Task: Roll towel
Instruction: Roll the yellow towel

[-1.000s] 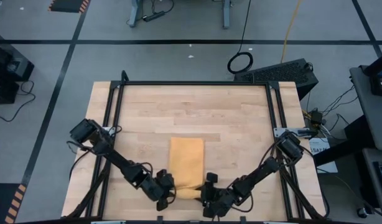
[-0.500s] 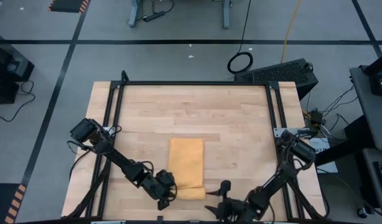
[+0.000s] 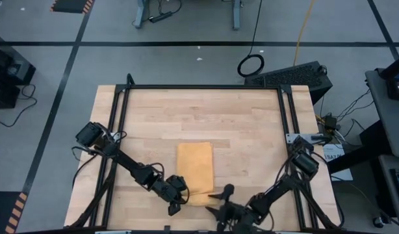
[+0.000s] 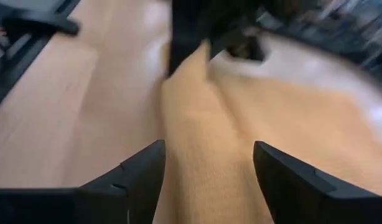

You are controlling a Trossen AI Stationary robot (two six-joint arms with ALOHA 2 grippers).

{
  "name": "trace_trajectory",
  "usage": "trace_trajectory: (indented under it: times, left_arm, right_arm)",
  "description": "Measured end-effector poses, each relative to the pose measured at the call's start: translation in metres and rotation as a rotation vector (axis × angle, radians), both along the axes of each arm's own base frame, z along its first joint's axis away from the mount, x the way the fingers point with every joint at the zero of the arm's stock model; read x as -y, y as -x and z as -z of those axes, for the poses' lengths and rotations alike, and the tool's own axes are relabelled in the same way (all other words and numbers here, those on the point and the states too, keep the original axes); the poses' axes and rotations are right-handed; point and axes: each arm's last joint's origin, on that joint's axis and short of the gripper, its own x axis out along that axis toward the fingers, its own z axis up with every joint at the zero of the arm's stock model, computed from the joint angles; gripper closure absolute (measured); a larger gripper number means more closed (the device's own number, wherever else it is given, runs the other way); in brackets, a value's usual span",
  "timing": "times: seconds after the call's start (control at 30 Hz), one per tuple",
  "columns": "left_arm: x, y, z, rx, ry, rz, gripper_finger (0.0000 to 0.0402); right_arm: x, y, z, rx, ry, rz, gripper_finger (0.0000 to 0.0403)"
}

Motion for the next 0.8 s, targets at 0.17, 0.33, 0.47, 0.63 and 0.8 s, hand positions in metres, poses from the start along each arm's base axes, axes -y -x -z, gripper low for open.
trace_trajectory:
  times: [0.17, 0.33, 0.47, 0.63, 0.8]
  left_arm:
    - [-0.001, 0.0, 0.0, 0.006, -0.02, -0.01, 0.0373]
    - [0.001, 0.002, 0.001, 0.004, -0.033, -0.004, 0.0368]
    - [0.004, 0.004, 0.001, 0.015, -0.051, 0.019, 0.0364]
    - [0.007, 0.006, 0.001, 0.024, -0.063, 0.026, 0.0362]
    - [0.008, 0.006, 0.001, 0.033, -0.075, 0.04, 0.0361]
  right_arm:
    - [0.015, -0.016, 0.005, -0.087, -0.175, -0.053, 0.0202]
    - [0.022, -0.022, 0.005, -0.086, -0.274, -0.011, 0.0265]
    - [0.022, -0.022, 0.005, -0.084, -0.286, 0.001, 0.0304]
    - [0.009, -0.012, 0.001, -0.112, -0.158, -0.117, 0.0296]
    - [-0.003, 0.003, -0.002, -0.088, -0.089, -0.1, 0.0224]
